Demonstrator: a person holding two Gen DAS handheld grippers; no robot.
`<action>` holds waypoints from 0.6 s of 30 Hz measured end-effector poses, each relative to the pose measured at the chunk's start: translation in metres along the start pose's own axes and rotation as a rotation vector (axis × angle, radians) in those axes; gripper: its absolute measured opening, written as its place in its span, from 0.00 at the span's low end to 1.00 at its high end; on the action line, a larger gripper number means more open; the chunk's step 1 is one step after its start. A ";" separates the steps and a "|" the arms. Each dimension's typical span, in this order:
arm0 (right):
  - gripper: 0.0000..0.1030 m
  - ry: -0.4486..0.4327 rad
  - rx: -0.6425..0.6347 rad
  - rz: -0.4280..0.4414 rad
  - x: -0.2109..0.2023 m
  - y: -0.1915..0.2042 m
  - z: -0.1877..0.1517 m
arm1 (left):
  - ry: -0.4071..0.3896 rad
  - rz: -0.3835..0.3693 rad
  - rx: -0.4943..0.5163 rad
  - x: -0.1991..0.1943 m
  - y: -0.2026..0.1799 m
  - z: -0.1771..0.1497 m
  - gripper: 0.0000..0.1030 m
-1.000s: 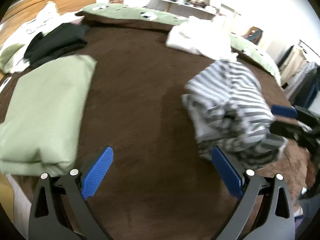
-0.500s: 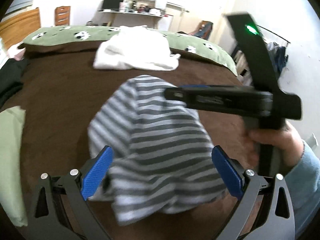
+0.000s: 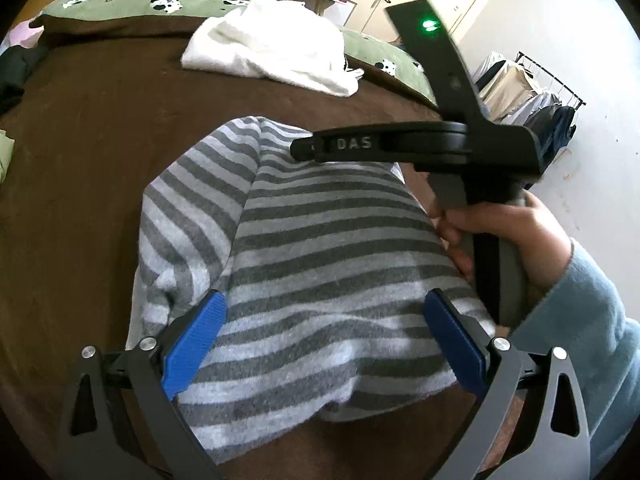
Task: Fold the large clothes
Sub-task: 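Move both tools to the folded hoodie and close on its edges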
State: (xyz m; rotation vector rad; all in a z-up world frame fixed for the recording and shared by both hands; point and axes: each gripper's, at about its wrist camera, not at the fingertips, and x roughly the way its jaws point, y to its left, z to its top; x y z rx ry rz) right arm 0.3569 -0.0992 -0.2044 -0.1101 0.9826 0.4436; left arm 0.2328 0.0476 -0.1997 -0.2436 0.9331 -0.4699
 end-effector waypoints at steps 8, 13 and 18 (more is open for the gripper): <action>0.41 -0.002 0.011 0.021 -0.001 -0.005 -0.001 | -0.002 0.010 0.000 -0.007 0.000 -0.015 0.94; 0.43 -0.055 0.011 0.042 -0.019 -0.003 -0.005 | 0.006 0.040 0.012 -0.010 -0.002 -0.016 0.94; 0.57 -0.118 0.005 0.068 -0.061 0.000 -0.018 | 0.006 0.046 0.000 -0.016 -0.003 -0.013 0.94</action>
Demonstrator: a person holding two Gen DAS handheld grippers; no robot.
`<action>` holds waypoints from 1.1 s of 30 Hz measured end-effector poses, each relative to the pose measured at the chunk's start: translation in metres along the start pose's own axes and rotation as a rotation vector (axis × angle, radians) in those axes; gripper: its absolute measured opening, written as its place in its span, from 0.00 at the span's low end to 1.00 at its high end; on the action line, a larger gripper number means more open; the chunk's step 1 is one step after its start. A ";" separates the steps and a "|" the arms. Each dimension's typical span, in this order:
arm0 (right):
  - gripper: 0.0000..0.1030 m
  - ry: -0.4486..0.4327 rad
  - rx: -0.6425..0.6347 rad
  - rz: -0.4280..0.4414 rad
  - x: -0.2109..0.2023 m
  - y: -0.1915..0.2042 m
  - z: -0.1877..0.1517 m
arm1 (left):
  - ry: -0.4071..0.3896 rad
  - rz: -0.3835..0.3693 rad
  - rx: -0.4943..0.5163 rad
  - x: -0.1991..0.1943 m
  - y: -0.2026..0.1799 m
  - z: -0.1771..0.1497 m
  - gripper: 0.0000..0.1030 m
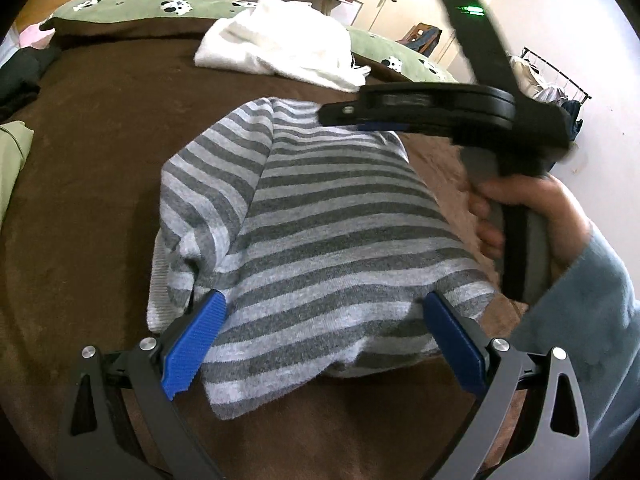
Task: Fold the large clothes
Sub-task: 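Move both tools to the folded hoodie and close on its edges, then lift the folded hoodie with both tools and carry it to the green cloth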
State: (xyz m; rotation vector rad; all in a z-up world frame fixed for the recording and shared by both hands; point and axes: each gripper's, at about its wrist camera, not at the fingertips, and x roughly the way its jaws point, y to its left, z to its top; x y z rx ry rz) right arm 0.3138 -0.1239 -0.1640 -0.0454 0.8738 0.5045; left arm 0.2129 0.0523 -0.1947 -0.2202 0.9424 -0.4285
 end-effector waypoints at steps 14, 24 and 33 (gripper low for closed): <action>0.88 -0.061 0.364 0.184 -0.064 -0.070 -0.085 | -0.026 0.044 0.057 -0.030 0.030 0.069 0.94; 0.94 0.016 0.719 0.528 -0.002 -0.112 -0.139 | 0.162 -0.231 -0.162 0.042 0.115 0.084 0.94; 0.95 0.024 0.780 0.718 0.023 -0.122 -0.139 | 0.295 -0.476 -0.329 0.098 0.147 0.049 0.94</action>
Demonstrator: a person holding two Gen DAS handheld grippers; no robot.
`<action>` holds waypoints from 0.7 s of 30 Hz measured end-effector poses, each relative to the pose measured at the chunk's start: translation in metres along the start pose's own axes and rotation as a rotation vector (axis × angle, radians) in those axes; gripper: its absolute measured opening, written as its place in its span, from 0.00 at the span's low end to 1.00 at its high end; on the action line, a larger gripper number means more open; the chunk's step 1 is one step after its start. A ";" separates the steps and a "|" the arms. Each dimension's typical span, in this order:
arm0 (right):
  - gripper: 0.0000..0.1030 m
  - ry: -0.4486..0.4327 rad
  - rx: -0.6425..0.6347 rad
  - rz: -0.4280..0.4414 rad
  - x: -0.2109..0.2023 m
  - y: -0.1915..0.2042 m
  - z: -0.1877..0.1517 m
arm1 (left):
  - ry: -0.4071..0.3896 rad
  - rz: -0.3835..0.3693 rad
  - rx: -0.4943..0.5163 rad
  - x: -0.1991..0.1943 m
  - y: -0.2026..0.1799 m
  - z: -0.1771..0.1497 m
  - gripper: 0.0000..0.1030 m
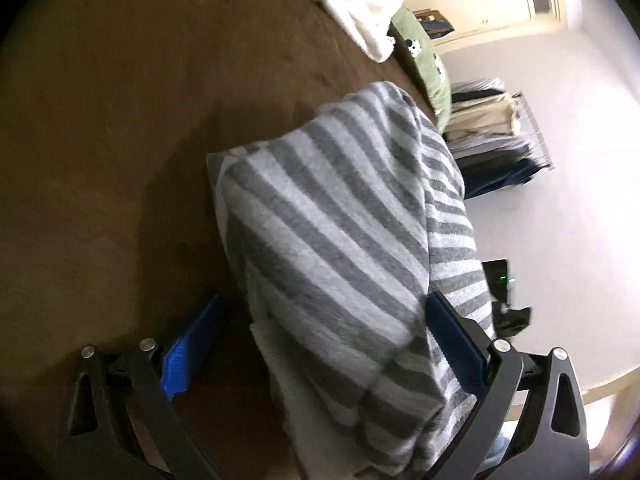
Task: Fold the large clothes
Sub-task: 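Lift the folded hoodie with both tools and carry it to the green cloth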
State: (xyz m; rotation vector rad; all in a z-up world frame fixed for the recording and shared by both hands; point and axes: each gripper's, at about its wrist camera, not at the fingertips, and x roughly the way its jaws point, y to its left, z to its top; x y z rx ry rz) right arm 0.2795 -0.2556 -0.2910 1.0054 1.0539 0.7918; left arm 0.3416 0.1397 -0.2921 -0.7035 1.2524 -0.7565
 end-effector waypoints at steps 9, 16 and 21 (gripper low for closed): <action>0.96 0.045 -0.001 0.027 0.011 0.001 0.009 | 0.124 -0.090 0.063 0.039 -0.022 0.011 0.95; 0.96 0.069 -0.003 -0.024 0.023 0.004 0.011 | 0.166 -0.107 0.048 0.054 -0.026 0.016 0.95; 0.95 0.055 -0.029 -0.070 0.027 0.008 0.008 | 0.143 -0.091 0.064 0.059 -0.034 0.016 0.87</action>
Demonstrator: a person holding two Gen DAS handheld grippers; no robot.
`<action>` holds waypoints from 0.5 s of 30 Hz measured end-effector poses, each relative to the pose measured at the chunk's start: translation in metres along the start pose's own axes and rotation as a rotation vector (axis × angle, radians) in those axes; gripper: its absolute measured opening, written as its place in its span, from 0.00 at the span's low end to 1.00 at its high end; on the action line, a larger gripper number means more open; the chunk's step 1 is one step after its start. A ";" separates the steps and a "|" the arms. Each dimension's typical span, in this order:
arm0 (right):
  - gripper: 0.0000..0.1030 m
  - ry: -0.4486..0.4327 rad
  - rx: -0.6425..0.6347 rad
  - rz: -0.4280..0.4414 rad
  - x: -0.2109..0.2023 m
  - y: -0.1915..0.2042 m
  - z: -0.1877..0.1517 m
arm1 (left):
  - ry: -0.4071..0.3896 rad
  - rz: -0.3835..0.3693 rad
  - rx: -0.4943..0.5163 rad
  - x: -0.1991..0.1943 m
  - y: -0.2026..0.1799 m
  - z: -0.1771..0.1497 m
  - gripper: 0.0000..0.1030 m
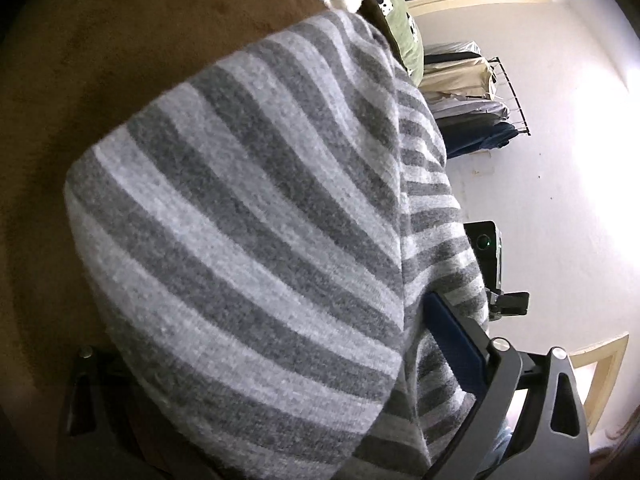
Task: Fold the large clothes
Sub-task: 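Lift the folded hoodie with both tools and carry it to the green cloth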
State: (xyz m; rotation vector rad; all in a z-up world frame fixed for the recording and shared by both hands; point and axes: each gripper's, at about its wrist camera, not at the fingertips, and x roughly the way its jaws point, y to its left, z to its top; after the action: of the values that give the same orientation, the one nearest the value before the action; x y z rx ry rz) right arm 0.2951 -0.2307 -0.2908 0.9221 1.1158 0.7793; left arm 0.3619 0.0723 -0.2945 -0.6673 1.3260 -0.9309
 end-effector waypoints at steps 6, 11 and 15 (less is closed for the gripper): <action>0.75 -0.079 -0.065 -0.046 -0.009 0.014 -0.015 | -0.077 -0.012 0.013 -0.007 -0.011 -0.009 0.60; 0.65 -0.123 -0.090 -0.008 -0.019 0.019 -0.024 | -0.093 0.013 0.051 -0.011 -0.029 -0.008 0.54; 0.64 -0.136 -0.108 -0.001 -0.032 0.032 -0.030 | -0.099 0.012 0.091 -0.023 -0.038 -0.008 0.53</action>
State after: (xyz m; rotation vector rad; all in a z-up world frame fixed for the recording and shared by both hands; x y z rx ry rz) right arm 0.2556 -0.2388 -0.2547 0.8700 0.9466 0.7579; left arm 0.3478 0.0740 -0.2521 -0.6265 1.1919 -0.9311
